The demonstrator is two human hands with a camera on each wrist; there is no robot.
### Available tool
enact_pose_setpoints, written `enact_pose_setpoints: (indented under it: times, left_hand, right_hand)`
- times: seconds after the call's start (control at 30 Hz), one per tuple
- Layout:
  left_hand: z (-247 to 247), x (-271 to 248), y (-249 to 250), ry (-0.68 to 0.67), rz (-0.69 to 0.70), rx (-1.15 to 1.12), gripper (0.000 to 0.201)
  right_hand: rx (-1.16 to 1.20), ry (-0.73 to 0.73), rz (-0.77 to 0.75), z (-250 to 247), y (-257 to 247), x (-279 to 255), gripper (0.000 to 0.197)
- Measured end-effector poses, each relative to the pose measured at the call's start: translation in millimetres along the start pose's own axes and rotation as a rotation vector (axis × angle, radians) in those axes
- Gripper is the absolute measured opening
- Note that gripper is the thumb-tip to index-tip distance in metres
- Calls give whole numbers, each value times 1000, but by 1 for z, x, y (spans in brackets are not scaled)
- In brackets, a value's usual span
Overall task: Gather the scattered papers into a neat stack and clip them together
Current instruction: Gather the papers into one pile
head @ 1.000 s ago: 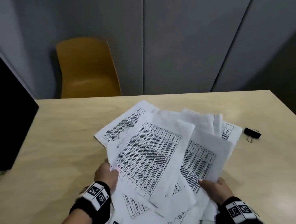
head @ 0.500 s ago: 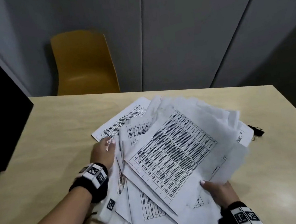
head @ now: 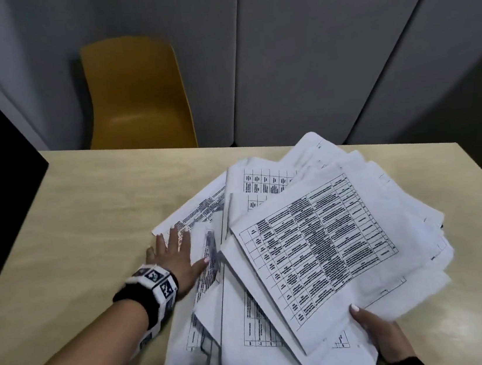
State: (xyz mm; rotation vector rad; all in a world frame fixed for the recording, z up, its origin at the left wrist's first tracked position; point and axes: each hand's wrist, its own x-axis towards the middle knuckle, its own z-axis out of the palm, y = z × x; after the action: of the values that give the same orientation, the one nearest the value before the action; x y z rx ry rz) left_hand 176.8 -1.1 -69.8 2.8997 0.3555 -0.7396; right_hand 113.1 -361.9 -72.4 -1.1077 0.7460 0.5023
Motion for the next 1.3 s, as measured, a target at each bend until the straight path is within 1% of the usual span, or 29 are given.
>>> enact_pose_setpoints:
  times: [0.1, 0.17, 0.2, 0.27, 0.33, 0.4, 0.43, 0.47, 0.5, 0.53, 0.57, 0.6, 0.63, 0.67, 0.7, 0.73, 0.77, 0.83, 0.87, 0.93, 0.97, 1.0, 1.03, 1.07, 1.1, 1.17, 1.2, 1.23, 1.3]
  left_hand:
    - [11, -36, 10, 73, 39, 67, 78]
    - [17, -52, 10, 185, 80, 28, 69]
    - [15, -54, 9, 235, 70, -96, 65]
    - [10, -46, 4, 304, -18, -394, 59]
    - [2, -33, 3, 301, -125, -445, 61]
    - [-1, -24, 8, 216, -158, -488, 67]
    - [0, -24, 12, 165, -170, -556, 69]
    - [1, -25, 16, 125, -172, -620, 69]
    - [1, -27, 18, 99, -170, -667, 65]
    - [2, -29, 18, 84, -172, -710, 56]
    - [2, -33, 19, 61, -164, -757, 44]
    - [5, -35, 17, 29, -160, -855, 34]
    - [8, -39, 15, -28, -153, -1008, 29]
    - [13, -45, 14, -108, -150, -1191, 29]
    - [16, -53, 14, -192, -160, -1360, 34]
    - [22, -59, 11, -246, -179, -1495, 42]
    - [24, -67, 12, -270, -187, -1584, 47]
    - [24, -83, 14, -260, -141, -1613, 57]
    - [22, -92, 16, -244, -117, -1573, 60]
    - [18, -105, 23, -203, -116, -1550, 57]
    - [15, -110, 24, -170, -121, -1538, 53]
    - [16, -111, 20, -179, -107, -1535, 45]
    - [17, -108, 15, -180, -65, -1557, 48]
    - [21, -103, 6, -152, -29, -1518, 56]
    - [18, -101, 2, -84, -28, -1452, 54]
    - [12, -90, -13, 97, -98, -1368, 19]
    - [11, -82, -21, 154, -128, -1375, 12]
    - [6, -76, -26, 195, -146, -1387, 16]
    - [-2, -68, -29, 128, -185, -1445, 23]
  right_hand:
    - [-25, -33, 22, -1, -1, 1, 81]
    - [-54, -37, 5, 0, -3, 1, 63]
    - [-79, -30, -20, 2, -4, 0, 54]
    - [-144, 0, -72, 6, -7, -2, 41]
    - [-215, 42, -63, 9, -9, -5, 42]
    - [-266, 96, -60, 8, -7, -4, 54]
    - [-288, 135, -71, 5, -2, 0, 71]
    - [-304, 158, -90, 0, 3, 8, 93]
    - [-297, 176, -123, -9, 12, 24, 113]
    - [-309, 184, -160, -16, 18, 37, 124]
    - [-293, 183, -199, -13, 19, 37, 126]
    - [-282, 162, -207, -7, 16, 32, 116]
    - [-262, 137, -234, 11, 8, 14, 94]
    - [-289, 120, -253, 18, 4, 8, 64]
    - [-312, 98, -256, 24, 2, 4, 42]
    - [-353, 82, -253, 29, 1, 0, 36]
    - [-365, 67, -238, 33, 0, -2, 39]
    - [-332, 43, -234, 39, 0, -5, 51]
    - [-305, 21, -237, 42, 0, -7, 52]
    - [-286, 7, -236, 46, 1, -5, 47]
    - [-289, 3, -228, 48, 1, -5, 43]
    - [-295, 26, -230, 49, 3, -4, 37]
    - [-318, 49, -226, 51, 4, -4, 30]
    - [-348, 80, -235, 51, 6, -3, 28]
    - [-375, 96, -224, 51, 8, -1, 34]
    - [-393, 114, -222, 50, 11, 2, 59]
    - [-381, 120, -218, 47, 13, 5, 66]
    - [-357, 114, -203, 45, 15, 8, 68]
    - [-311, 90, -174, 42, 10, 3, 64]
